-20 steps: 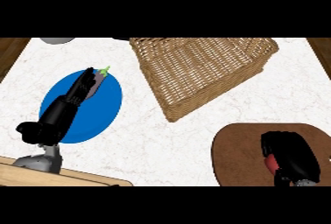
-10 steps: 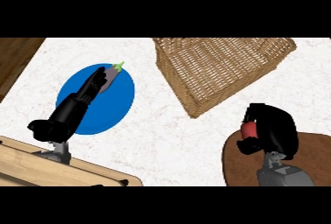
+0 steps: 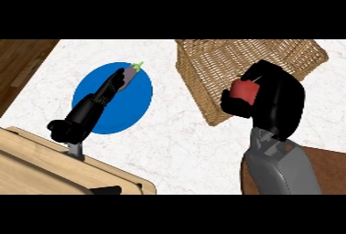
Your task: Pick the bell pepper from the cutting board and place it in the basket
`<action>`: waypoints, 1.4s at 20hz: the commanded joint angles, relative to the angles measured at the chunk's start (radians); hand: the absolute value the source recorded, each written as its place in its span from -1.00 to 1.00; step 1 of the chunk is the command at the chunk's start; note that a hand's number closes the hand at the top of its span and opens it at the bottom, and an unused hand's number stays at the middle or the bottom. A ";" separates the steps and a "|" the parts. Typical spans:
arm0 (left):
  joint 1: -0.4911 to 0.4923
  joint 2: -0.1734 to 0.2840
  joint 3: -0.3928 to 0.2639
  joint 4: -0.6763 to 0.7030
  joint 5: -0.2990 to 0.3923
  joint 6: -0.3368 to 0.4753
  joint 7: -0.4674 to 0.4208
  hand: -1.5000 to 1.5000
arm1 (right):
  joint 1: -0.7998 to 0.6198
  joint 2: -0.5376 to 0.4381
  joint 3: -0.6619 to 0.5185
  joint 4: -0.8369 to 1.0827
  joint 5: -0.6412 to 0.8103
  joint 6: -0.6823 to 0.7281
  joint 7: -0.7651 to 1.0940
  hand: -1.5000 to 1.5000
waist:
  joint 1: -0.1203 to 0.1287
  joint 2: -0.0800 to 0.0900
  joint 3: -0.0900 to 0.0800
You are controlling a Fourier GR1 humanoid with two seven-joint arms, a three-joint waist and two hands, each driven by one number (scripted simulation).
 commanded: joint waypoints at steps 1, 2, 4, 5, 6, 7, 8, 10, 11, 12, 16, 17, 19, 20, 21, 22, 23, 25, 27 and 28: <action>-0.015 -0.003 -0.019 0.007 -0.014 -0.004 0.000 0.00 | -0.157 0.002 0.056 0.040 0.054 -0.116 0.210 1.00 | 0.022 -0.003 -0.004; -0.024 0.006 -0.015 0.010 -0.008 -0.015 0.002 0.00 | -0.191 0.002 0.056 0.060 0.060 -0.144 0.257 1.00 | 0.019 0.000 -0.003; -0.035 0.009 0.002 0.010 -0.001 -0.010 0.004 0.00 | -0.257 0.002 0.058 0.113 0.094 -0.147 0.329 1.00 | 0.028 0.001 -0.005; -0.019 0.003 -0.012 0.011 -0.013 -0.005 0.005 0.00 | -0.293 0.002 0.062 0.133 0.116 -0.139 0.364 1.00 | 0.023 -0.005 -0.005; -0.029 -0.003 -0.027 0.024 -0.020 -0.009 0.006 0.00 | -0.324 0.002 0.070 0.154 0.129 -0.132 0.386 1.00 | 0.013 -0.002 -0.006; -0.028 0.007 -0.010 0.016 -0.015 -0.007 -0.007 0.00 | -0.345 0.002 0.059 0.195 0.155 -0.133 0.405 1.00 | 0.016 -0.001 -0.006; -0.039 -0.002 -0.014 0.022 -0.015 -0.003 0.004 0.00 | -0.377 0.002 0.056 0.222 0.170 -0.114 0.417 1.00 | 0.015 0.001 -0.007; -0.045 0.002 -0.007 0.021 -0.017 0.002 0.011 0.00 | -0.421 0.002 0.051 0.283 0.202 -0.101 0.456 1.00 | 0.009 0.000 -0.006; -0.030 -0.008 -0.021 0.037 -0.024 0.001 -0.005 0.00 | -0.462 0.002 0.049 0.294 0.206 -0.101 0.476 1.00 | 0.002 0.001 -0.006; -0.046 -0.004 -0.012 0.018 -0.023 0.008 0.004 0.00 | -0.501 0.002 0.024 0.322 0.217 -0.087 0.487 1.00 | 0.001 -0.004 -0.005; -0.043 0.019 0.017 0.043 -0.009 -0.006 -0.008 0.00 | -0.587 0.002 -0.016 0.416 0.253 -0.116 0.543 1.00 | -0.009 0.004 -0.005; -0.042 -0.009 -0.005 0.034 -0.024 0.016 -0.005 0.00 | -0.614 0.002 -0.041 0.458 0.264 -0.111 0.541 1.00 | -0.009 0.006 -0.004; -0.034 0.002 0.002 0.037 -0.032 0.020 -0.015 0.00 | -0.655 0.002 -0.073 0.505 0.310 -0.122 0.554 1.00 | -0.027 0.005 -0.003; -0.044 0.001 -0.007 0.027 -0.018 -0.001 0.001 0.00 | -0.676 0.002 -0.072 0.539 0.321 -0.129 0.558 1.00 | -0.010 0.007 -0.004; -0.064 0.005 0.018 0.049 -0.021 0.020 0.009 0.00 | -0.689 0.002 -0.090 0.541 0.344 -0.150 0.565 1.00 | -0.037 0.008 -0.003; -0.041 0.002 0.007 0.041 -0.024 0.017 -0.002 0.00 | -0.703 0.002 -0.119 0.552 0.356 -0.151 0.565 1.00 | -0.033 0.004 -0.002; -0.056 -0.003 0.009 0.026 -0.012 0.014 0.014 0.00 | -0.721 0.002 -0.128 0.572 0.375 -0.159 0.565 1.00 | -0.035 0.001 -0.002; -0.039 0.009 0.018 0.033 -0.030 0.027 -0.011 0.00 | -0.758 0.002 -0.167 0.608 0.416 -0.200 0.565 1.00 | -0.043 0.007 -0.002; -0.032 0.012 0.030 0.034 -0.020 0.027 0.000 0.00 | -0.771 0.002 -0.202 0.629 0.456 -0.203 0.566 1.00 | -0.060 0.003 -0.001; -0.027 0.017 0.031 0.025 -0.024 0.028 -0.007 0.00 | -0.786 0.002 -0.223 0.646 0.470 -0.198 0.566 1.00 | -0.063 0.001 -0.001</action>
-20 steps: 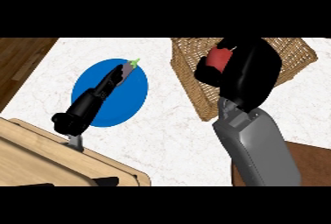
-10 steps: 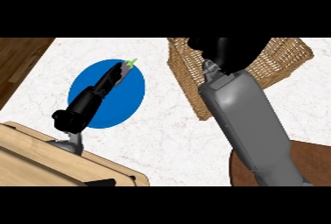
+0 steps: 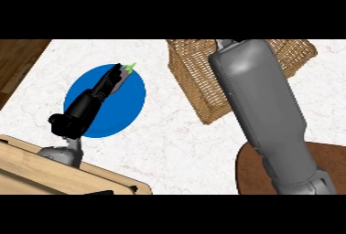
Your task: Pick the bell pepper from the cutting board and place it in the basket
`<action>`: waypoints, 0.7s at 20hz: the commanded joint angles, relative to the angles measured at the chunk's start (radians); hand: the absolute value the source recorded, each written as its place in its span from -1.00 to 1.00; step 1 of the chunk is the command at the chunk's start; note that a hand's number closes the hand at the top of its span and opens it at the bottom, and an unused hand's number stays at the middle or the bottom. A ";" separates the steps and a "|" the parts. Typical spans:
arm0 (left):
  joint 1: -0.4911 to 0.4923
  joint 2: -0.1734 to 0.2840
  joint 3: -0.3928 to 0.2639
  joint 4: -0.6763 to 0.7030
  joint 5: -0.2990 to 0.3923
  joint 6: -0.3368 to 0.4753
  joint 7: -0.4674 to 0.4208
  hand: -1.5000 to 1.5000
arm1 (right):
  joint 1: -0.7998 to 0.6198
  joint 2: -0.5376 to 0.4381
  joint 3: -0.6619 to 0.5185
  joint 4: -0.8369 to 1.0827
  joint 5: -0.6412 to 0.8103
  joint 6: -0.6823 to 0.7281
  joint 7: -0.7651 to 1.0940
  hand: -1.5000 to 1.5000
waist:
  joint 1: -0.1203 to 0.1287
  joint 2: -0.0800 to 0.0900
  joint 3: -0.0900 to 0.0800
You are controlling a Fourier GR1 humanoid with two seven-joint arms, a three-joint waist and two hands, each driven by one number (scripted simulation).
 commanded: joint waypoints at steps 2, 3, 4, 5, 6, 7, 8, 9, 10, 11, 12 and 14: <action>0.007 0.025 0.036 -0.019 0.022 -0.007 0.001 0.00 | -0.091 0.007 -0.094 0.079 0.082 -0.061 0.252 1.00 | -0.023 -0.006 0.002; -0.013 0.013 0.027 0.009 0.003 0.008 -0.002 0.00 | -0.066 0.007 -0.088 0.081 0.082 -0.100 0.252 1.00 | -0.043 -0.001 0.002; 0.028 0.023 0.029 -0.001 0.019 -0.015 -0.021 0.00 | -0.089 0.007 -0.118 0.115 0.103 -0.086 0.252 1.00 | -0.031 -0.001 0.002; 0.005 0.023 0.039 -0.018 0.029 -0.009 0.016 0.00 | -0.092 0.007 -0.131 0.114 0.098 -0.079 0.252 1.00 | -0.032 -0.006 0.003; -0.004 0.011 0.029 -0.006 0.001 0.018 0.010 0.00 | -0.130 0.007 -0.152 0.112 0.109 -0.062 0.252 1.00 | -0.054 -0.008 0.003; 0.012 0.003 0.021 0.005 -0.001 0.015 -0.003 0.00 | -0.100 0.007 -0.145 0.127 0.091 -0.087 0.252 1.00 | -0.049 -0.006 0.003; 0.011 0.019 0.036 -0.013 0.016 0.003 0.008 0.00 | -0.074 0.007 -0.157 0.132 0.091 -0.119 0.252 1.00 | -0.052 -0.008 0.004; 0.041 0.017 0.031 -0.019 0.008 0.007 -0.008 0.00 | -0.060 0.007 -0.169 0.133 0.099 -0.122 0.252 1.00 | -0.044 -0.009 0.003; 0.024 0.016 0.028 -0.019 0.012 0.002 0.004 0.00 | -0.052 0.007 -0.162 0.136 0.064 -0.129 0.252 1.00 | -0.060 -0.011 0.004; 0.018 -0.003 0.009 -0.040 -0.002 0.018 0.020 0.00 | -0.065 0.007 -0.174 0.153 0.073 -0.151 0.251 1.00 | -0.054 -0.010 0.004; 0.048 0.011 0.028 -0.021 0.008 0.010 0.006 0.00 | -0.018 0.007 -0.161 0.158 0.052 -0.163 0.251 1.00 | -0.058 -0.010 0.004; 0.066 0.003 0.021 -0.041 -0.006 0.027 -0.002 0.00 | -0.029 0.007 -0.169 0.170 0.052 -0.166 0.248 1.00 | -0.072 -0.014 0.004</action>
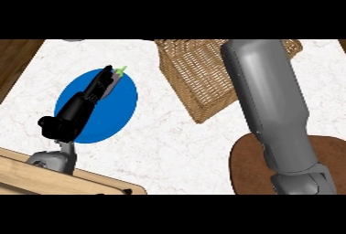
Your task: Pick the bell pepper from the cutting board and place it in the basket
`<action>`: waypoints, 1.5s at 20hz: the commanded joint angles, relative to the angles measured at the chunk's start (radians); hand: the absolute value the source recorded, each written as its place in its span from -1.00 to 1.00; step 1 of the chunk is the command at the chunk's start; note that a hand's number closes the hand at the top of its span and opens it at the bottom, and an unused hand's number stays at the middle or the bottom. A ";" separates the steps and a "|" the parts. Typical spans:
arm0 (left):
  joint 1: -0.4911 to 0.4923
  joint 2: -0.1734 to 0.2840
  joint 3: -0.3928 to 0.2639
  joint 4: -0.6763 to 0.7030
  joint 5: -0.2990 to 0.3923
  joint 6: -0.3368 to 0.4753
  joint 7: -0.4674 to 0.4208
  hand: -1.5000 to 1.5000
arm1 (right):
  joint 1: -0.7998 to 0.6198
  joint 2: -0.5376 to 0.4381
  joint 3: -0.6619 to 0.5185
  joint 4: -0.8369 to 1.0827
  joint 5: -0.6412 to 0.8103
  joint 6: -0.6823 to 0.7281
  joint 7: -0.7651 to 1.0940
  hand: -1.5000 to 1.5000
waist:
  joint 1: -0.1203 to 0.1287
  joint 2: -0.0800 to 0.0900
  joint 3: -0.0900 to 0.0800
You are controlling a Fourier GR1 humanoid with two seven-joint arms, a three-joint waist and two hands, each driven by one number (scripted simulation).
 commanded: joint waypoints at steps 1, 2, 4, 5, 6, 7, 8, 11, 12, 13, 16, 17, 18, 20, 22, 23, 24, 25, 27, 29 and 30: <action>-0.006 -0.004 0.004 -0.033 0.000 0.015 0.037 0.00 | 0.017 0.006 -0.010 0.034 -0.010 -0.118 0.247 1.00 | -0.022 -0.005 0.002; 0.023 0.027 0.022 -0.020 0.010 -0.012 0.005 0.00 | 0.065 0.006 0.018 0.040 0.007 -0.178 0.255 1.00 | -0.009 -0.001 0.002; 0.040 -0.004 -0.002 -0.025 -0.004 0.008 0.001 0.00 | 0.061 0.006 0.007 0.055 0.027 -0.197 0.255 1.00 | -0.016 -0.001 0.002; 0.027 0.021 0.029 -0.002 0.002 0.002 -0.016 0.00 | 0.055 0.006 0.031 0.053 0.035 -0.175 0.255 1.00 | -0.027 -0.004 0.001; 0.004 0.002 0.020 0.013 -0.001 0.012 -0.014 0.00 | 0.105 0.006 0.054 0.049 0.044 -0.201 0.255 1.00 | -0.031 -0.003 0.001; 0.042 0.018 0.021 -0.003 0.003 -0.006 -0.022 0.00 | 0.104 0.006 0.074 0.042 0.053 -0.196 0.255 1.00 | -0.032 -0.007 0.001; 0.046 0.029 0.036 -0.021 0.024 -0.015 0.015 0.00 | 0.138 0.006 0.070 0.028 0.059 -0.196 0.255 1.00 | -0.035 -0.010 0.002; 0.032 0.009 0.027 -0.021 0.018 0.000 0.021 0.00 | 0.163 0.006 0.068 0.042 0.086 -0.240 0.237 1.00 | -0.049 -0.008 0.002; 0.037 0.019 0.038 -0.033 0.011 0.009 0.005 0.00 | 0.158 0.006 0.050 0.000 0.166 -0.233 0.254 1.00 | -0.051 -0.011 0.002; 0.053 0.017 0.029 -0.024 -0.004 0.012 -0.010 0.00 | 0.189 0.006 0.018 -0.024 0.166 -0.311 0.249 1.00 | -0.054 -0.007 0.002; 0.049 0.000 0.028 -0.019 -0.004 0.027 -0.009 0.00 | 0.196 0.006 0.002 -0.036 0.132 -0.333 0.221 -1.00 | -0.051 -0.006 0.003; 0.085 0.029 0.037 -0.032 0.013 -0.009 -0.021 0.00 | 0.226 0.006 -0.008 -0.016 0.163 -0.357 0.237 -1.00 | -0.040 -0.005 0.002; 0.059 0.019 0.033 -0.045 0.019 -0.006 0.004 0.00 | 0.240 0.006 0.024 -0.022 0.168 -0.354 0.254 -1.00 | -0.042 -0.007 0.002; 0.046 0.032 0.063 -0.027 0.032 -0.005 0.000 0.00 | 0.238 0.006 0.019 -0.021 0.159 -0.350 0.218 -1.00 | -0.055 -0.008 0.002; 0.047 0.026 0.030 -0.045 0.003 -0.001 0.010 0.00 | 0.196 0.006 0.056 -0.026 0.141 -0.308 0.236 -1.00 | -0.049 -0.010 0.002; 0.036 0.039 0.057 -0.041 0.034 -0.016 0.030 0.00 | 0.190 0.006 0.031 -0.014 0.153 -0.318 0.209 -1.00 | -0.055 -0.009 0.002; -0.001 0.000 0.030 -0.057 0.009 0.027 0.064 0.00 | 0.206 0.006 0.025 0.012 0.143 -0.376 0.203 -1.00 | -0.053 -0.006 0.003; 0.049 0.039 0.059 -0.040 0.034 -0.016 0.022 0.00 | 0.211 0.006 0.046 -0.046 0.139 -0.368 0.190 -1.00 | -0.057 -0.011 0.002; 0.029 0.019 0.034 -0.040 0.020 -0.006 0.033 0.00 | 0.188 0.006 0.027 -0.045 0.129 -0.414 0.189 -1.00 | -0.051 -0.007 0.003; 0.004 0.016 0.041 -0.036 0.020 0.007 0.047 0.00 | 0.150 0.006 0.015 -0.088 0.137 -0.406 0.190 -1.00 | -0.054 -0.009 0.003; 0.074 0.003 0.034 -0.028 -0.006 0.024 -0.027 0.00 | 0.160 0.006 0.000 -0.108 0.133 -0.421 0.180 -1.00 | -0.054 -0.010 0.002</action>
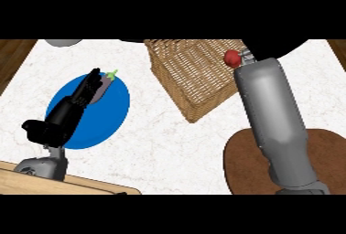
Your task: Pick the bell pepper from the cutting board and place it in the basket
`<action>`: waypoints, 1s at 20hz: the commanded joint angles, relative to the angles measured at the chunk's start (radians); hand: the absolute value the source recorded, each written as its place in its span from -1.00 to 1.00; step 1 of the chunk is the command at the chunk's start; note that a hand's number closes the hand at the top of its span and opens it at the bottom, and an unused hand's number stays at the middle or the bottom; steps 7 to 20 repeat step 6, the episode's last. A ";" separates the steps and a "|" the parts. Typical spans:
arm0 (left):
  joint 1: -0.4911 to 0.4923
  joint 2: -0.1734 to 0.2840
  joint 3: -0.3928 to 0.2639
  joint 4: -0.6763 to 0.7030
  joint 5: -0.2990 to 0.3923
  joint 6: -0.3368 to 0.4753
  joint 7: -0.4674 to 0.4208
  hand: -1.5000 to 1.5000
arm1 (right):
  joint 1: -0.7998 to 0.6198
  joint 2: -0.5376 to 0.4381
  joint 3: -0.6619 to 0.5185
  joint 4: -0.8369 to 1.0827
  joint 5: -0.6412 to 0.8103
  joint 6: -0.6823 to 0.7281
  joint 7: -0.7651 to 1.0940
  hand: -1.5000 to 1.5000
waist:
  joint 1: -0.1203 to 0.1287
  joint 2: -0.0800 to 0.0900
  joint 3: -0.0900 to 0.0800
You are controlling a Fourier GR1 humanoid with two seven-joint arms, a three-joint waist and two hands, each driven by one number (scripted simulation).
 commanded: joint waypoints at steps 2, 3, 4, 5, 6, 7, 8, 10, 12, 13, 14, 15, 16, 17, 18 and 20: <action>0.037 0.002 -0.006 -0.036 -0.012 0.005 -0.004 0.00 | -0.026 0.005 -0.044 -0.113 -0.013 -0.098 0.209 -1.00 | -0.004 -0.011 0.004; 0.027 0.009 0.010 -0.009 -0.009 0.006 -0.025 0.00 | 0.007 0.005 -0.043 -0.150 -0.003 -0.135 0.205 -1.00 | -0.017 -0.009 0.003; -0.017 0.018 0.031 -0.015 0.018 -0.002 0.005 0.00 | 0.007 0.005 -0.050 -0.158 -0.018 -0.142 0.226 -1.00 | -0.011 -0.007 0.004; 0.047 -0.005 -0.019 -0.009 -0.029 0.006 -0.035 0.00 | 0.001 0.005 -0.032 -0.169 -0.028 -0.116 0.247 -1.00 | -0.002 -0.008 0.003; 0.033 -0.006 -0.013 -0.038 -0.010 0.004 0.002 0.00 | 0.025 0.005 -0.007 -0.218 -0.050 -0.092 0.253 -1.00 | -0.005 -0.016 0.004; 0.033 -0.006 -0.013 -0.038 -0.010 0.004 0.002 0.00 | 0.025 0.005 -0.007 -0.218 -0.050 -0.092 0.253 -1.00 | -0.005 -0.016 0.004; 0.033 -0.006 -0.013 -0.038 -0.010 0.004 0.002 0.00 | 0.025 0.005 -0.007 -0.218 -0.050 -0.092 0.253 -1.00 | -0.005 -0.016 0.004; 0.033 -0.006 -0.013 -0.038 -0.010 0.004 0.002 0.00 | 0.025 0.005 -0.007 -0.218 -0.050 -0.092 0.253 -1.00 | -0.005 -0.016 0.004; 0.033 -0.006 -0.013 -0.038 -0.010 0.004 0.002 0.00 | 0.025 0.005 -0.007 -0.218 -0.050 -0.092 0.253 -1.00 | -0.005 -0.016 0.004; 0.033 -0.006 -0.013 -0.038 -0.010 0.004 0.002 0.00 | 0.025 0.005 -0.007 -0.218 -0.050 -0.092 0.253 -1.00 | -0.005 -0.016 0.004; 0.033 -0.006 -0.013 -0.038 -0.010 0.004 0.002 0.00 | 0.025 0.005 -0.007 -0.218 -0.050 -0.092 0.253 -1.00 | -0.005 -0.016 0.004; 0.033 -0.006 -0.013 -0.038 -0.010 0.004 0.002 0.00 | 0.025 0.005 -0.007 -0.218 -0.050 -0.092 0.253 -1.00 | -0.005 -0.016 0.004; 0.033 -0.006 -0.013 -0.038 -0.010 0.004 0.002 0.00 | 0.025 0.005 -0.007 -0.218 -0.050 -0.092 0.253 -1.00 | -0.005 -0.016 0.004; 0.033 -0.006 -0.013 -0.038 -0.010 0.004 0.002 0.00 | 0.025 0.005 -0.007 -0.218 -0.050 -0.092 0.253 -1.00 | -0.005 -0.016 0.004; 0.033 -0.006 -0.013 -0.038 -0.010 0.004 0.002 0.00 | 0.025 0.005 -0.007 -0.218 -0.050 -0.092 0.253 -1.00 | -0.005 -0.016 0.004; 0.033 -0.006 -0.013 -0.038 -0.010 0.004 0.002 0.00 | 0.025 0.005 -0.007 -0.218 -0.050 -0.092 0.253 -1.00 | -0.005 -0.016 0.004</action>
